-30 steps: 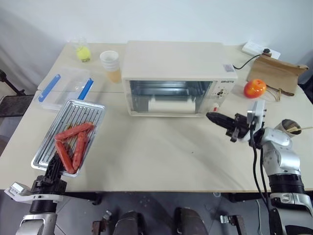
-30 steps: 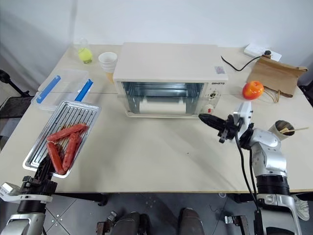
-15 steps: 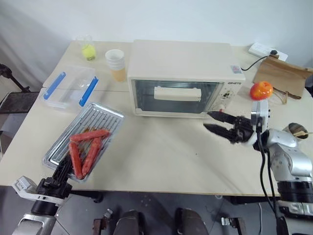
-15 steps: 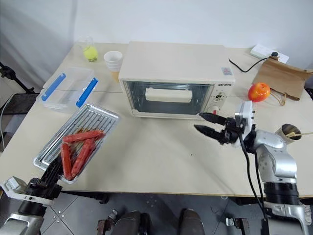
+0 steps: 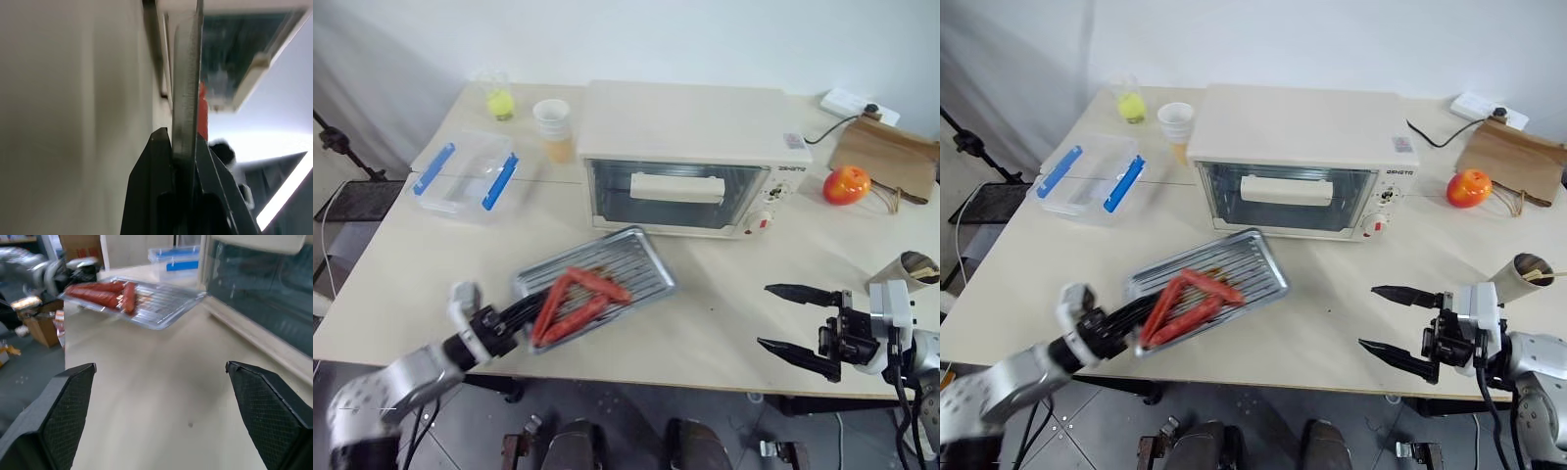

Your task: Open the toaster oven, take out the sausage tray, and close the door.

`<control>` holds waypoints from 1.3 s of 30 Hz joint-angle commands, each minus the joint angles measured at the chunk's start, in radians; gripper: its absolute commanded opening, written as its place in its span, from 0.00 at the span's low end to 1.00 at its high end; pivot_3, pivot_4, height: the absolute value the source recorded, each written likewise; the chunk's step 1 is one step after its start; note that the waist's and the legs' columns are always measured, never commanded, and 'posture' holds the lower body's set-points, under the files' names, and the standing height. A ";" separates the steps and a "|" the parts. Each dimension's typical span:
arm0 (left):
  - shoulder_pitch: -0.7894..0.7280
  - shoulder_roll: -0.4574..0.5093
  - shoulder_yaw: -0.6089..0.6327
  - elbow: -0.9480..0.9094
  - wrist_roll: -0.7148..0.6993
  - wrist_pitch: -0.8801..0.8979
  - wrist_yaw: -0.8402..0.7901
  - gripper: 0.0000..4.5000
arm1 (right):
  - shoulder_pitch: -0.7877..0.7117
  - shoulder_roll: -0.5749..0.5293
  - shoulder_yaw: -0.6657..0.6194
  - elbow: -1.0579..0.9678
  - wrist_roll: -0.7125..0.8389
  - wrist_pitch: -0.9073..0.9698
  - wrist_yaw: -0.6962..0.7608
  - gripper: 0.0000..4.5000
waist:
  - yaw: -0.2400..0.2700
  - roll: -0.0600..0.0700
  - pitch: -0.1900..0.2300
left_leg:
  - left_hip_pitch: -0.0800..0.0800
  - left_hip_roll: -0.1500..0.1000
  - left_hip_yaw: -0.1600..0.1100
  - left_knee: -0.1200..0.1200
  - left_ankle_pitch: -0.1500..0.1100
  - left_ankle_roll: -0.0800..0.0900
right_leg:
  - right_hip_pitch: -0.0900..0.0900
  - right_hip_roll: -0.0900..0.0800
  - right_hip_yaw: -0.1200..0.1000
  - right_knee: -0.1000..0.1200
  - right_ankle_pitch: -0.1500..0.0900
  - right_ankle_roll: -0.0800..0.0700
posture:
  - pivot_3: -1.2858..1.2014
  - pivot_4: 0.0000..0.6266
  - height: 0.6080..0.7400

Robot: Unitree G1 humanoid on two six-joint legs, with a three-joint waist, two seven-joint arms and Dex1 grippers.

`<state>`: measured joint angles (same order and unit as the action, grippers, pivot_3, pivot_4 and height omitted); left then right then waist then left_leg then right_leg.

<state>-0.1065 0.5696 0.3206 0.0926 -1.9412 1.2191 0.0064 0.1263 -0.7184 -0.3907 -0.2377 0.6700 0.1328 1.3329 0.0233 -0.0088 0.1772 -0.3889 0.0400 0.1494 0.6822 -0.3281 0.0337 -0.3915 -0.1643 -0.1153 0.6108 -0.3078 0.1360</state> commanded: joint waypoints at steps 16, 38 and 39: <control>-0.382 -0.142 -0.290 0.294 0.513 0.150 -0.187 0.00 | 0.196 -0.014 -0.177 -0.239 0.043 0.035 -0.163 0.99 | 0.054 0.013 -0.008 | 0.002 -0.010 -0.002 0.000 0.002 0.001 | 0.004 -0.006 0.006 -0.003 0.002 0.004 | 0.52 0.24 1.00; -0.412 -0.264 -0.203 0.262 0.868 0.215 -0.249 0.50 | 0.239 -0.006 -0.164 -0.193 0.048 0.000 -0.116 1.00 | 0.058 0.027 -0.017 | 0.019 -0.013 -0.004 -0.004 -0.007 0.003 | 0.030 -0.011 0.003 -0.021 0.007 0.012 | 0.52 0.24 1.00; -0.405 -0.265 -0.194 0.240 0.869 0.214 -0.253 0.56 | 0.240 -0.005 -0.162 -0.186 0.046 -0.006 -0.110 1.00 | 0.058 0.027 -0.016 | 0.019 -0.013 -0.004 -0.004 -0.008 0.003 | 0.030 -0.011 0.003 -0.022 0.007 0.012 | 0.52 0.24 1.00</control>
<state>-0.5556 0.3224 0.1615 0.3277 -1.1403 1.4262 -0.2629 0.3658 -0.7228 -0.5327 -0.4224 0.7102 0.1524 1.2078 0.0808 0.0179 0.1608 -0.3701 0.0269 0.1453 0.6781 -0.3363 0.0367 -0.3620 -0.1750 -0.1127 0.5886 -0.3008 0.1484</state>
